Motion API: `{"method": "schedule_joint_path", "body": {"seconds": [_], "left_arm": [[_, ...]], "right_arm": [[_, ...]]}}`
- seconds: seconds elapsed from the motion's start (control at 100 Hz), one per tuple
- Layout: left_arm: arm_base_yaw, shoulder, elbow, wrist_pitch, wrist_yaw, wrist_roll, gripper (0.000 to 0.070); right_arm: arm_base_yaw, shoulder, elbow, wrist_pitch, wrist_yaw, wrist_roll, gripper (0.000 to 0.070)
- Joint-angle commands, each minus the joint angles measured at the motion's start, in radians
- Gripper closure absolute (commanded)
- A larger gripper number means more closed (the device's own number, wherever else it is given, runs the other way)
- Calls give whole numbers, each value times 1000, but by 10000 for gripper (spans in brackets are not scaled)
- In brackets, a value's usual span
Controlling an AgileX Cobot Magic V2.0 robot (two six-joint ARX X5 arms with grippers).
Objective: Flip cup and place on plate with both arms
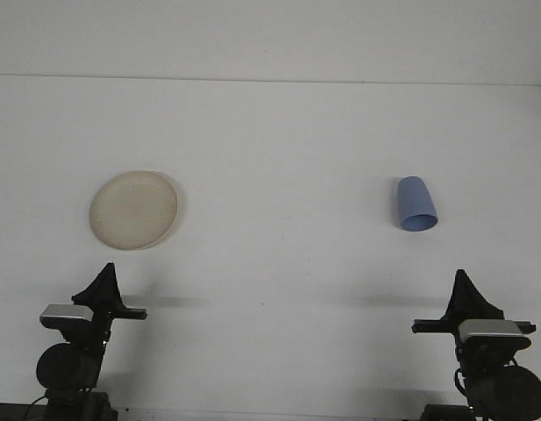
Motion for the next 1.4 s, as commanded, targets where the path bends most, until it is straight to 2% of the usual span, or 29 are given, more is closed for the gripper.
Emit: {"method": "schedule_joint_path", "body": {"seconds": [0.0,0.16,0.27,0.44,0.69,1.03,1.07,1.1,1.21,1.26,1.31,1.39], "left_arm": [[1,-2,-20,13,4,5,688],[1,-2,-20,13,4,5,688],[1,-2,-20,13,4,5,688],[1,-2,-20,13,4,5,688],[1,-2,-20,13,4,5,688],[1,-2,-20,13,4,5,688],[1,-2,-20,13,4,5,688],[1,-2,-20,13,4,5,688],[1,-2,-20,13,4,5,688],[1,-2,-20,13,4,5,688],[1,-2,-20,13,4,5,688],[1,-2,-20,13,4,5,688]], "right_arm": [[0,52,64,-67,3,-7,700],[0,226,232,-248,3,-3,700],[0,352,345,-351,2,27,700],[0,513,460,-457,1,29,700],[0,635,491,-534,-2,43,700],[0,653,491,-533,-2,43,694],[0,653,491,-532,-2,43,662],[0,653,491,-533,-1,43,608],[0,653,491,-532,-1,43,321],[0,653,491,-532,-2,43,221],[0,653,491,-532,-2,43,180],[0,653,491,-532,-2,43,179]]}}
